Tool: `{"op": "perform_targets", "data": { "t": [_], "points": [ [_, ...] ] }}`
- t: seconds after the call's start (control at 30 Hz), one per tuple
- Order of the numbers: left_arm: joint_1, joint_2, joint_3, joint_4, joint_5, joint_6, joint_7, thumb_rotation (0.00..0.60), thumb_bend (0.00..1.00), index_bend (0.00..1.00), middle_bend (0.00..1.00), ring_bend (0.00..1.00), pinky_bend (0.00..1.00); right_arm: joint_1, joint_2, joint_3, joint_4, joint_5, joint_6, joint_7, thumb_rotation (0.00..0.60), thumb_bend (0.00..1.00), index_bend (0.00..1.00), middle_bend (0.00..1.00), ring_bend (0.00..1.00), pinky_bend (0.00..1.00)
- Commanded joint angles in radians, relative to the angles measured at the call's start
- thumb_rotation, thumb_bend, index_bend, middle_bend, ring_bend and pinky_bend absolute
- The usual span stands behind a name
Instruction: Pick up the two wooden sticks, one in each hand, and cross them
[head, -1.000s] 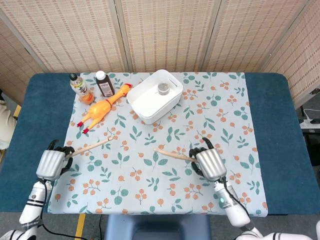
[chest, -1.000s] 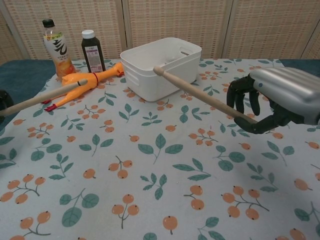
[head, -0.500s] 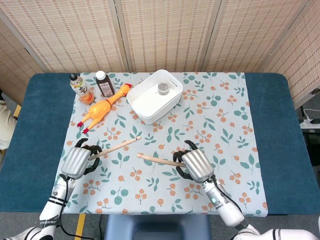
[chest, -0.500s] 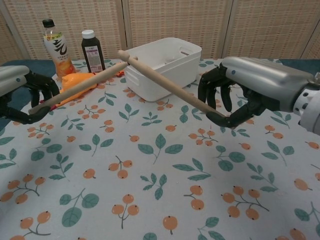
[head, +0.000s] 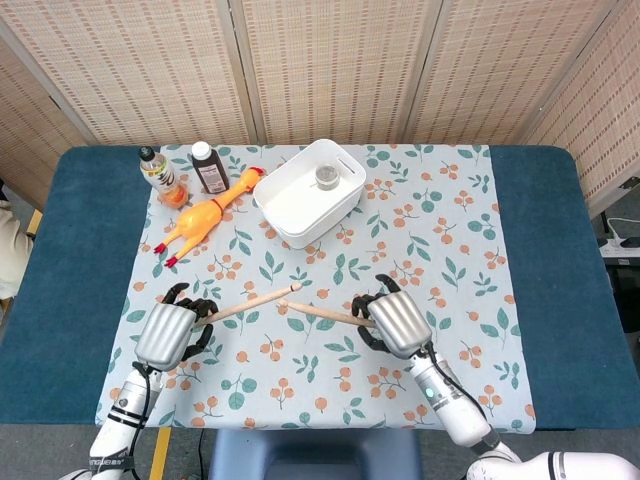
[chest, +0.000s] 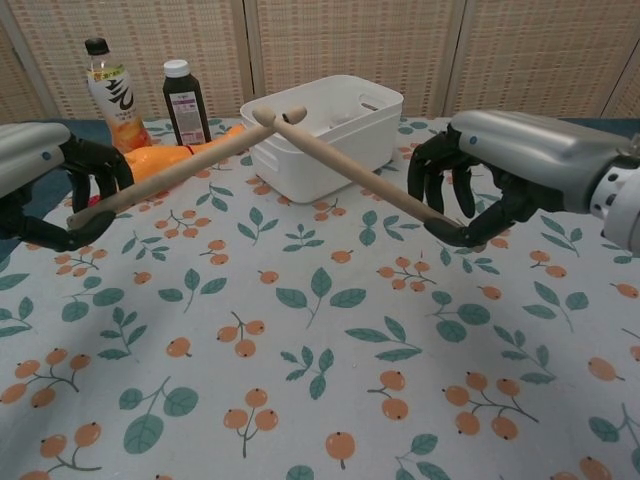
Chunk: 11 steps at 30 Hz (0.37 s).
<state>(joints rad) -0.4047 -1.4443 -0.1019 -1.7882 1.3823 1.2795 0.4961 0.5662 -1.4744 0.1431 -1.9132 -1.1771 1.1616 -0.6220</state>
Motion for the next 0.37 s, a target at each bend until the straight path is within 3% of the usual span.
{"op": "perform_targets", "data": {
  "t": [0.03,0.37],
  "points": [
    [0.001,-0.005,0.003,0.000,-0.001,0.003,0.006,0.600,0.60,0.81,0.89,0.55,0.21,0.004,0.000,-0.002,0.000,0.007,0.001,-0.004,0.600,0.42,0.99,0.88,0.57,0.16],
    [0.008,-0.034,0.014,0.035,0.040,0.054,0.068,0.600,0.60,0.81,0.89,0.55,0.21,0.013,0.014,-0.011,-0.020,0.047,0.000,-0.023,0.600,0.42,0.99,0.88,0.57,0.16]
  ]
}}
